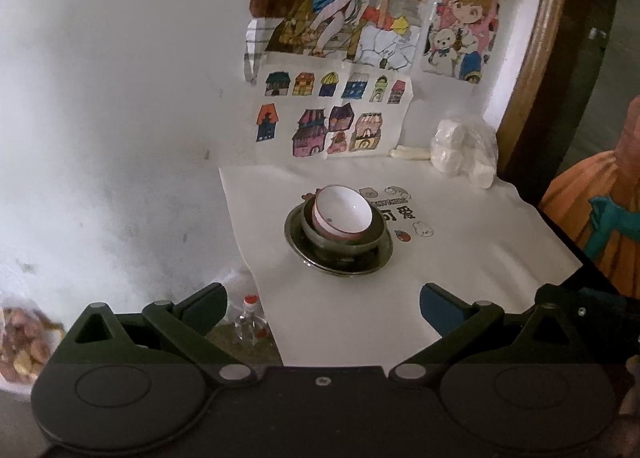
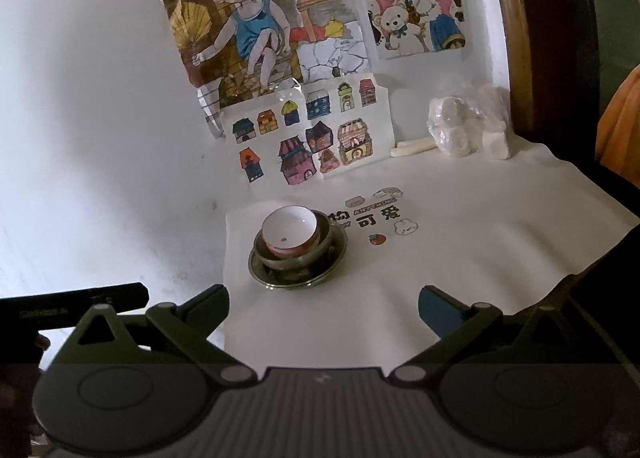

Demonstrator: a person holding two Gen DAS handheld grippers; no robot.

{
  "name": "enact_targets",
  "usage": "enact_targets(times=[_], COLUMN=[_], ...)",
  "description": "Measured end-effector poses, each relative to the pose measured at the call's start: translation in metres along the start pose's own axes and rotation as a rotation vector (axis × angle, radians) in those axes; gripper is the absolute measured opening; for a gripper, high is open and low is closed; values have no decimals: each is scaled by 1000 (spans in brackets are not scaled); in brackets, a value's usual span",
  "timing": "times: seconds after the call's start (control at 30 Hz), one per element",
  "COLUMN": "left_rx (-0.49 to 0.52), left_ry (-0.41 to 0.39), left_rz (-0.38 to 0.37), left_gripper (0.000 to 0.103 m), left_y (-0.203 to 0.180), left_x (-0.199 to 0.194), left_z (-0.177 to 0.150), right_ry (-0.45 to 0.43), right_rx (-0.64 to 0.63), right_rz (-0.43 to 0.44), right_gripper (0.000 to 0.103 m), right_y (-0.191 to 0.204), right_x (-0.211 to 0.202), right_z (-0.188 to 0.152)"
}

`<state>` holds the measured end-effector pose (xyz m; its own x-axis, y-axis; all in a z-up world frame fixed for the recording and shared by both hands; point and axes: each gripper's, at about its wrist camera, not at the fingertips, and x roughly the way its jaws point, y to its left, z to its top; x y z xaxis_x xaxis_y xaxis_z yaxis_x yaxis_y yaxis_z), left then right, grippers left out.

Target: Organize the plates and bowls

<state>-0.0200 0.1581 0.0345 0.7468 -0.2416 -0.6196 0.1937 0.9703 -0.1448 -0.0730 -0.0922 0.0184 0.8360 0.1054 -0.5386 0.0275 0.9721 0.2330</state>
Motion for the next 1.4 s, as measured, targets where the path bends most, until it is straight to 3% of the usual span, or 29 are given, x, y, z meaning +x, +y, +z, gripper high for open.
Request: enact_targets(times=[0.5,0.77,1.4], left_rx=[91,134,182], left_ry=[-12,-26,8], left_rz=[-79,-108,-127], left_gripper=[102,102,102], left_y=[48,69,84], left_x=[2,10,10], left_z=[13,13,3], right_ry=[-24,-39,-13], right_rx=[5,7,17], right_rz=[-96,-142,-192], right_gripper=[103,103,103], right_y=[57,82,99], right_x=[10,14,15], right_z=[-3,-21,-29])
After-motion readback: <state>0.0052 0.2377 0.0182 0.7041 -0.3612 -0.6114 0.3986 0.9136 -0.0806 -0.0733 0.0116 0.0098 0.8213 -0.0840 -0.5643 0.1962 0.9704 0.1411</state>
